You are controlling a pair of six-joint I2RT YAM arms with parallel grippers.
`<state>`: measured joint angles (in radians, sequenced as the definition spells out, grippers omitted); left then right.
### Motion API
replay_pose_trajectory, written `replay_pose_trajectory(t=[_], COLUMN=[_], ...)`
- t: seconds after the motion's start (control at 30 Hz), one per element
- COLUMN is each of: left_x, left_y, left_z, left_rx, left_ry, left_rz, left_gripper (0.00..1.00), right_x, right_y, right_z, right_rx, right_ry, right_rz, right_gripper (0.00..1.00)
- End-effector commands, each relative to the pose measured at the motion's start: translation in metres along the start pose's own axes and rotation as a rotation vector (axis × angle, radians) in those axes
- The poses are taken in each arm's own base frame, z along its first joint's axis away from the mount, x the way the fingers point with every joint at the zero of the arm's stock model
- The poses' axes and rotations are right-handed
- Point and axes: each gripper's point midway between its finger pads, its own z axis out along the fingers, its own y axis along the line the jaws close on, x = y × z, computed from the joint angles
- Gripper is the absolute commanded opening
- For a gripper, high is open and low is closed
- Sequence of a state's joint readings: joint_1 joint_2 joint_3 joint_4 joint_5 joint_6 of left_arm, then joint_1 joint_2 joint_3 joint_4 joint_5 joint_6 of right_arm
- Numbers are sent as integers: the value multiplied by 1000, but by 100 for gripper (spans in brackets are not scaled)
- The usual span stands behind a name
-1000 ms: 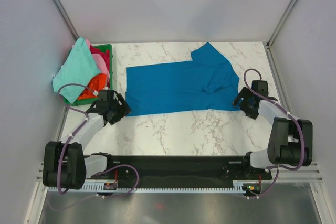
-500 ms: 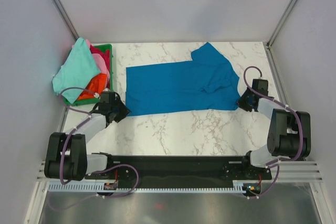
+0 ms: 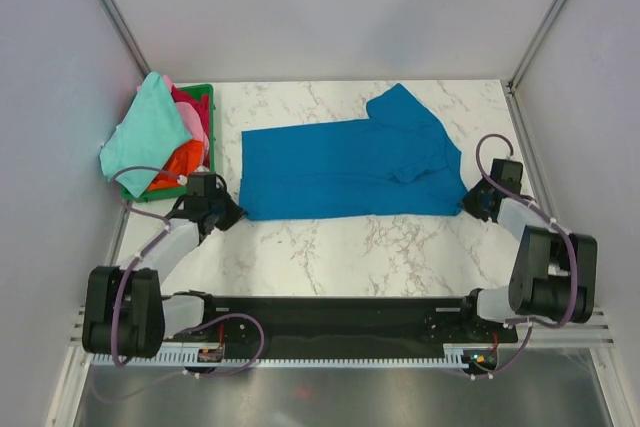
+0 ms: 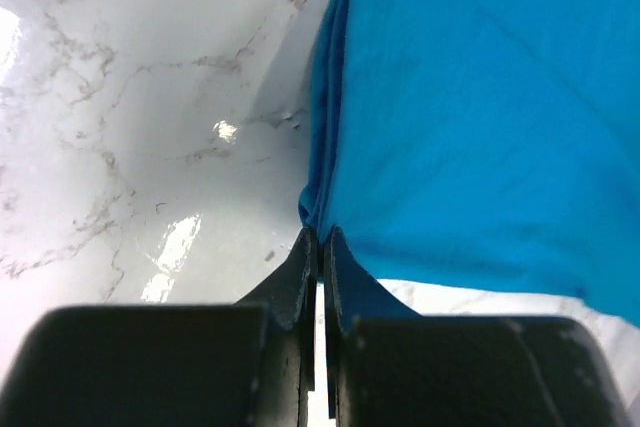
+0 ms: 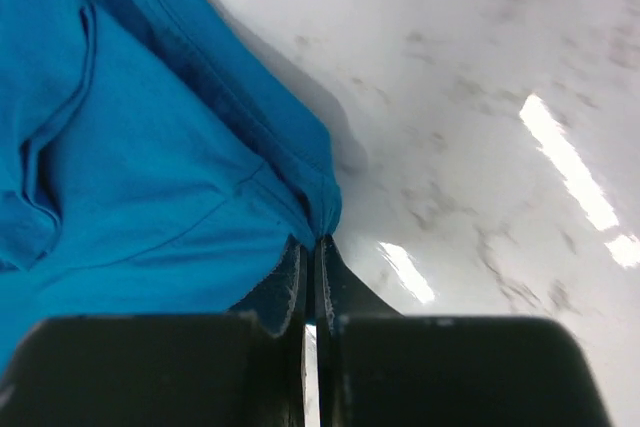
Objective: Fold and stack the t-shirts
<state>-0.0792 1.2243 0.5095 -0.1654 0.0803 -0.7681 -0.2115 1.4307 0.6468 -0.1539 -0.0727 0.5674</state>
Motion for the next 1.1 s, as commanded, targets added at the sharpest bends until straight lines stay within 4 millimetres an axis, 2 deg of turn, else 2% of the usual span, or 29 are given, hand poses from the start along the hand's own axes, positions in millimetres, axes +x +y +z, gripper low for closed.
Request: replay_pose_trajectory(t=[0.0, 0.1, 0.23, 0.33, 0.4, 0.43, 0.47, 0.5, 0.53, 0.57, 0.6, 0.63, 0.7, 0.73, 0.87, 0.93, 1.0, 1.03, 1.07], left_x=[-32, -35, -22, -15, -11, -8, -7, -5, -4, -5, -10, -11, -27, -33, -66, -65, -64, -62, -56], left_y=[1, 18, 33, 40, 40, 37, 33, 31, 26, 21, 12, 3, -16, -23, -54, -57, -57, -57, -57], left_z=[-29, -33, -30, -29, -30, -31, -33, -34, -36, -42, -47, -53, -74, -83, -124, -131, -134, -135, -133], left_rx=[-21, -49, -70, -77, -70, -52, -33, -15, 7, 27, 56, 96, 130, 140, 196, 212, 226, 231, 242], left_ry=[-99, -114, -84, -72, -61, -50, -44, -36, -28, -34, -47, -43, -65, -71, -136, -128, -133, -135, -118], left_rz=[11, -5, -17, -22, -19, -21, -22, -19, -18, -14, -8, 1, 35, 52, 241, 313, 384, 386, 368], left_gripper=[2, 2, 2, 2, 2, 6, 10, 15, 36, 48, 56, 67, 75, 78, 81, 82, 82, 82, 82], right_x=[-7, 3, 25, 34, 37, 39, 38, 38, 30, 24, 20, 2, -8, -23, -49, -69, -85, -101, -101], right_y=[-25, -37, -53, -64, -57, -52, -50, -50, -46, -45, -48, -40, -36, -25, 2, 21, 50, 66, 86], right_z=[-24, -33, -32, -34, -37, -39, -41, -43, -49, -53, -57, -67, -80, -91, -114, -121, -123, -118, -113], right_rx=[83, 108, 154, 178, 142, 110, 101, 98, 86, 86, 107, 93, 100, 62, -39, -99, -181, -187, -210], right_ry=[-82, -103, -69, -65, -55, -50, -55, -63, -96, -118, -133, -179, -202, -245, -312, -347, -363, -359, -338], right_rz=[68, 97, 123, 153, 167, 172, 174, 179, 178, 175, 172, 161, 155, 148, 130, 114, 65, 44, -4], right_gripper=[0, 0, 0, 0, 2, 24, 42, 67, 73, 76, 79, 80, 81, 81, 81, 81, 82, 83, 83])
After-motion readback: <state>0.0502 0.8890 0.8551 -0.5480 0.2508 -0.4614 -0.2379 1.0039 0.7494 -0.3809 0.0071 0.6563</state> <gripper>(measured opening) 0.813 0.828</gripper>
